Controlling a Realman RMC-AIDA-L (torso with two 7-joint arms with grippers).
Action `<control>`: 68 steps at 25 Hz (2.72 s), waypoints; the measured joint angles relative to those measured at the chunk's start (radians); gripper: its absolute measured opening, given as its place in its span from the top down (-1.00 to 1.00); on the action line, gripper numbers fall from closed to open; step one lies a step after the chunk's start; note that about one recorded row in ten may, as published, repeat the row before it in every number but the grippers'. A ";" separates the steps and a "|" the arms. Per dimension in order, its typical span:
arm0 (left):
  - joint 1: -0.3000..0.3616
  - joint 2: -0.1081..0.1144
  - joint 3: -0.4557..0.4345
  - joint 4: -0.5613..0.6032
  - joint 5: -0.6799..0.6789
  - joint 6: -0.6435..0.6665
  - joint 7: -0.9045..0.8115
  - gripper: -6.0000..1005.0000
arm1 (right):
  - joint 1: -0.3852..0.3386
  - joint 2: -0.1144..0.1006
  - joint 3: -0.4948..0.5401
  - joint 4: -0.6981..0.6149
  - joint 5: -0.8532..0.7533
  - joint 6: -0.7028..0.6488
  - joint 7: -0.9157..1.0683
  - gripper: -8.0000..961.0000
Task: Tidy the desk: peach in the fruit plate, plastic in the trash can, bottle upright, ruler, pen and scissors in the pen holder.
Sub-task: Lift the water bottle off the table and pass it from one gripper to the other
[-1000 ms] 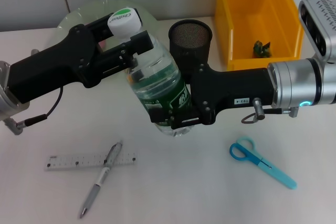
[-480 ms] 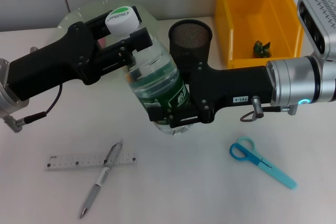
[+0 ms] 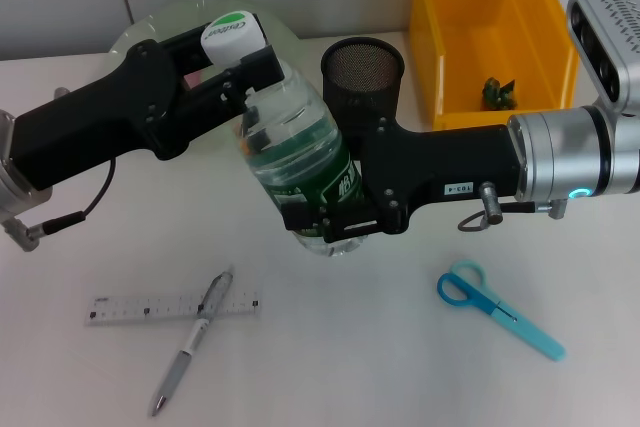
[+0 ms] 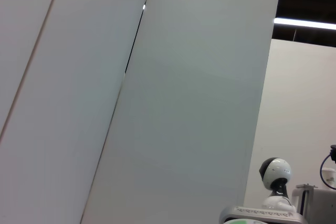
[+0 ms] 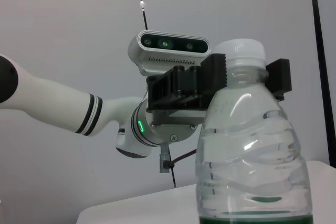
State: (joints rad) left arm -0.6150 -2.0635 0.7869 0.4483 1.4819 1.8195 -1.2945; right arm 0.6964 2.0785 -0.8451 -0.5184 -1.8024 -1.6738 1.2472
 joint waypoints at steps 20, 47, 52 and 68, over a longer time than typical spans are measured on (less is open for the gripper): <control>-0.002 0.002 0.000 0.002 -0.001 0.003 -0.015 0.11 | 0.001 0.000 0.000 -0.010 0.007 -0.009 0.019 -0.61; -0.005 0.002 -0.003 0.004 0.000 -0.003 -0.042 0.10 | 0.000 0.002 -0.068 -0.087 0.005 0.008 0.034 -0.61; -0.006 0.004 -0.004 0.004 0.000 -0.004 -0.044 0.09 | -0.007 0.003 -0.082 -0.114 0.010 0.019 0.038 -0.61; -0.009 0.005 -0.018 0.019 0.000 -0.004 -0.057 0.08 | -0.007 0.003 -0.132 -0.140 0.005 0.072 0.040 -0.61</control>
State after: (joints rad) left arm -0.6239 -2.0586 0.7685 0.4676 1.4819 1.8157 -1.3511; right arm 0.6889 2.0815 -0.9768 -0.6586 -1.7977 -1.6015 1.2877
